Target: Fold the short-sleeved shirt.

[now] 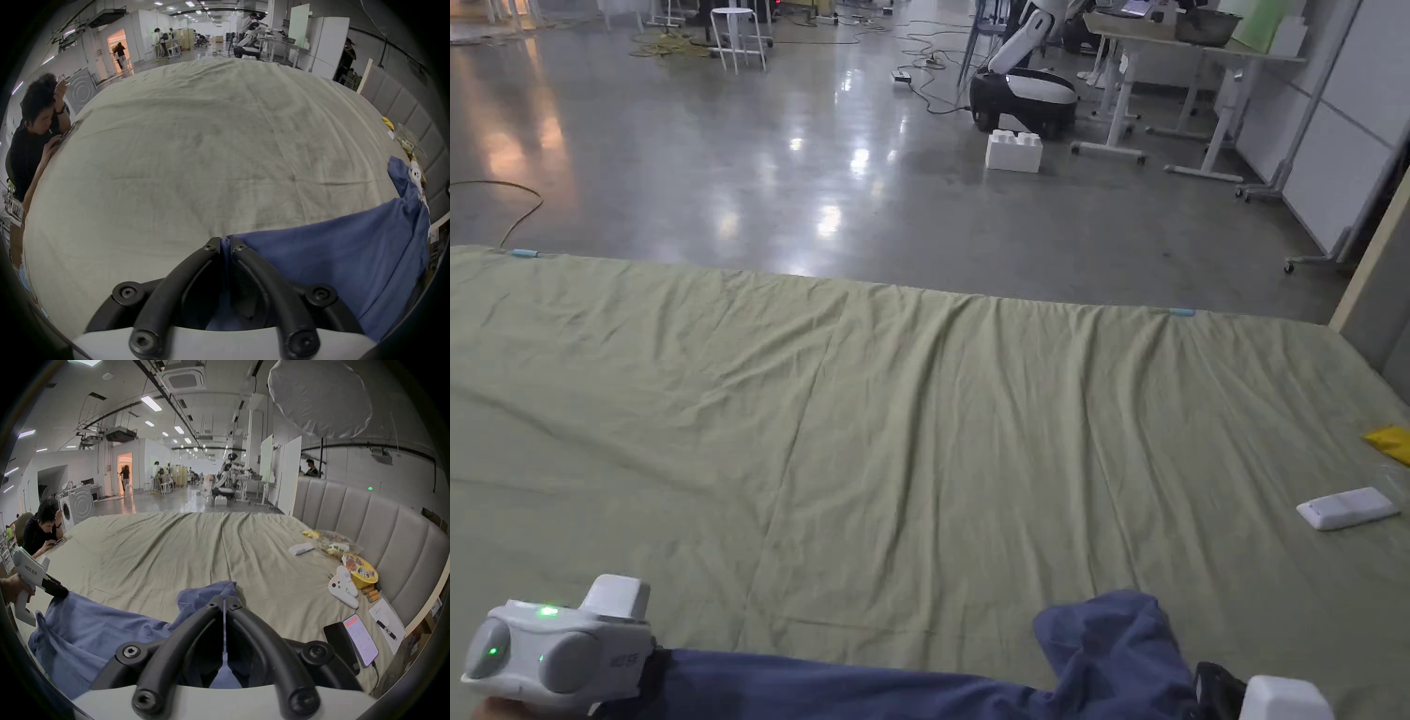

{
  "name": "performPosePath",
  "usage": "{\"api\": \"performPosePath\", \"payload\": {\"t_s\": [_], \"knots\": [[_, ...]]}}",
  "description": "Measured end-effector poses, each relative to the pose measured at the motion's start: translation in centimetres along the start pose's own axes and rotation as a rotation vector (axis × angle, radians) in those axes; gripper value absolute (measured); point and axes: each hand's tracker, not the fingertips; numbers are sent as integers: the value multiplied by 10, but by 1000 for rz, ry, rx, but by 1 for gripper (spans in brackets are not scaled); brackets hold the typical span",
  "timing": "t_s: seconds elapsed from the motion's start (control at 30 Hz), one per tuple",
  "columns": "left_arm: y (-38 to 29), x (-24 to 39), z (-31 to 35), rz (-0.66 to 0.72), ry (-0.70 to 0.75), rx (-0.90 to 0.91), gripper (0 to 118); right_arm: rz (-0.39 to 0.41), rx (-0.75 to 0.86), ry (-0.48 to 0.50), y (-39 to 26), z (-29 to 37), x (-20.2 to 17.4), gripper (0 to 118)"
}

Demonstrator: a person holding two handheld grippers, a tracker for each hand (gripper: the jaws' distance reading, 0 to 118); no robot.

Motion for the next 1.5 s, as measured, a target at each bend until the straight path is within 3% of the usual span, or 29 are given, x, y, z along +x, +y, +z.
{"api": "performPosePath", "payload": {"t_s": [0.07, 0.13, 0.2, 0.23, 0.27, 0.4, 0.47, 0.5, 0.57, 0.6, 0.67, 0.73, 0.9, 1.17, 1.5], "knots": [[-4, -1, 6, 7, 5, 23, 6, -8, -50, -6, 4, -20, 8, 6], [-9, -3, 12, 31, -7, 44, 6, 14, -174, 21, 7, -46, 17, 32], [-17, -4, 23, 43, -2, 83, 6, -16, -270, 28, 9, -77, 28, 58], [-20, -4, 28, 52, 0, 99, 6, -25, -324, 40, 9, -90, 33, 65], [-23, -6, 33, 61, -5, 118, 6, -42, -358, 35, 8, -104, 38, 67], [-36, -5, 54, 58, 1, 167, 6, 13, -497, 15, 0, -157, 48, 70], [-41, -3, 63, 47, 8, 180, 6, -19, -550, 29, -6, -175, 53, 70], [-43, -3, 64, 43, 10, 184, 6, -27, -579, 42, -9, -181, 53, 69], [-48, -3, 66, 43, 14, 189, 6, -54, -603, 89, -14, -190, 54, 48], [-49, -3, 67, 47, 14, 188, 6, -52, -607, 106, -15, -193, 52, 43], [-52, 0, 69, 56, 13, 184, 6, -7, -599, 83, -15, -194, 47, 36], [-54, 1, 69, 60, 16, 184, 6, 13, -589, 86, -13, -194, 49, 3], [-55, -1, 71, 70, 16, 183, 6, -37, -524, 95, -1, -178, 54, 2], [-51, -11, 93, 67, 1, 220, 6, -49, -378, 107, 27, -110, 61, 2], [-84, -32, 140, 91, -51, 272, 6, 44, -309, 150, 39, -5, 69, 2]]}}
